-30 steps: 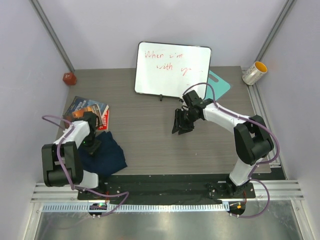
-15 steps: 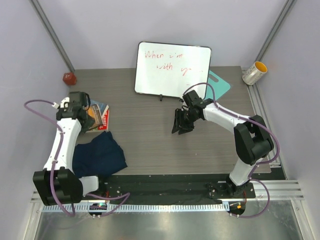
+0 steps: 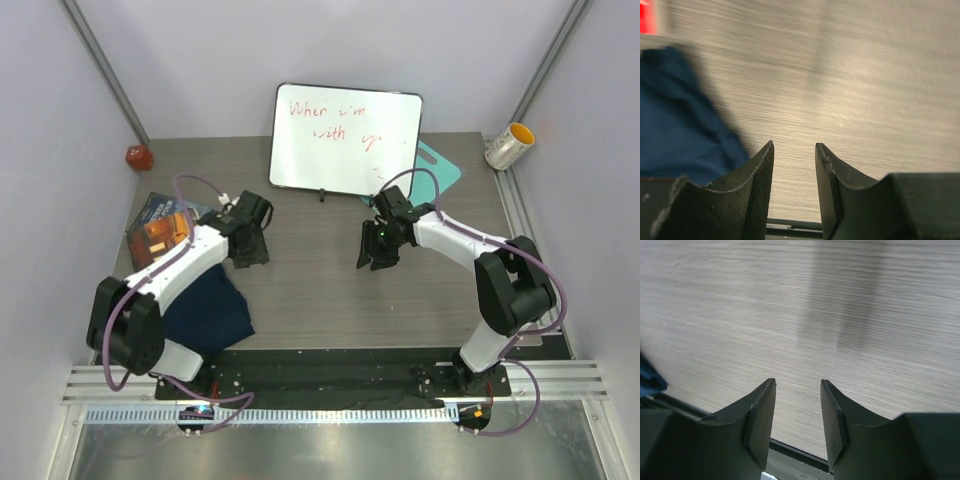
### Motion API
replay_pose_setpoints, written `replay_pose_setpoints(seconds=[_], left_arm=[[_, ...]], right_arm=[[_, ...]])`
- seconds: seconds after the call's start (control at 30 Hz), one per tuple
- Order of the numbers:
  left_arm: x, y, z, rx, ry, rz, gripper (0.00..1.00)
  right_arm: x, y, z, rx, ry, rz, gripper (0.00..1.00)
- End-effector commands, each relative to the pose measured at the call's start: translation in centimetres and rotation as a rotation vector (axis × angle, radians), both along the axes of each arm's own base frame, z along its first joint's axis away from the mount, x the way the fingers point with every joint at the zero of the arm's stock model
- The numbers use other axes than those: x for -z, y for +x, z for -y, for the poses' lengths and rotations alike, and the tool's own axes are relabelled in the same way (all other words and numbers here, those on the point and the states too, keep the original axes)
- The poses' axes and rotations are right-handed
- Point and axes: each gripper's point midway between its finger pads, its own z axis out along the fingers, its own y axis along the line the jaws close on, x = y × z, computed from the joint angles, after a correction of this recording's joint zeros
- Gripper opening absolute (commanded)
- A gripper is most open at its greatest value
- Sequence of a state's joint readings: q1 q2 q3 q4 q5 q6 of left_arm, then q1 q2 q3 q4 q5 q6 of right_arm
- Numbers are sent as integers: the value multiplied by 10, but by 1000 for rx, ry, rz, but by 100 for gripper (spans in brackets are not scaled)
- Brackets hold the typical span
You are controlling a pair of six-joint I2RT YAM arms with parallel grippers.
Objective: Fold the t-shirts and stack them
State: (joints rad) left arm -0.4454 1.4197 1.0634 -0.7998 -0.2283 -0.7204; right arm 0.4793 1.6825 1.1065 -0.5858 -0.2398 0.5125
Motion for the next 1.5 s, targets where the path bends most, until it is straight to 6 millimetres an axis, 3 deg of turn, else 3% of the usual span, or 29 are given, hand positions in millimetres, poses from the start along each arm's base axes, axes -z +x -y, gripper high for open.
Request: replay_pose_setpoints(seconds=[0.0, 0.13, 0.27, 0.47, 0.73, 0.9, 1.47], left_arm=[[2, 12, 44, 110, -30, 26, 39], [10, 1, 73, 207, -31, 13, 40], [18, -4, 84, 245, -47, 5, 42], [21, -1, 81, 268, -15, 19, 42], [18, 0, 82, 275, -24, 29, 42], [13, -1, 80, 275, -43, 81, 42], [16, 2, 81, 277, -37, 71, 43]], right_arm=[[-12, 18, 27, 127, -53, 85, 46], [-9, 22, 43, 189, -105, 101, 46], [-2, 18, 55, 215, -135, 93, 45], [6, 14, 68, 234, -163, 74, 45], [-4, 18, 77, 254, -160, 99, 45], [-3, 16, 96, 302, -215, 124, 45], [-2, 15, 92, 289, -190, 109, 44]])
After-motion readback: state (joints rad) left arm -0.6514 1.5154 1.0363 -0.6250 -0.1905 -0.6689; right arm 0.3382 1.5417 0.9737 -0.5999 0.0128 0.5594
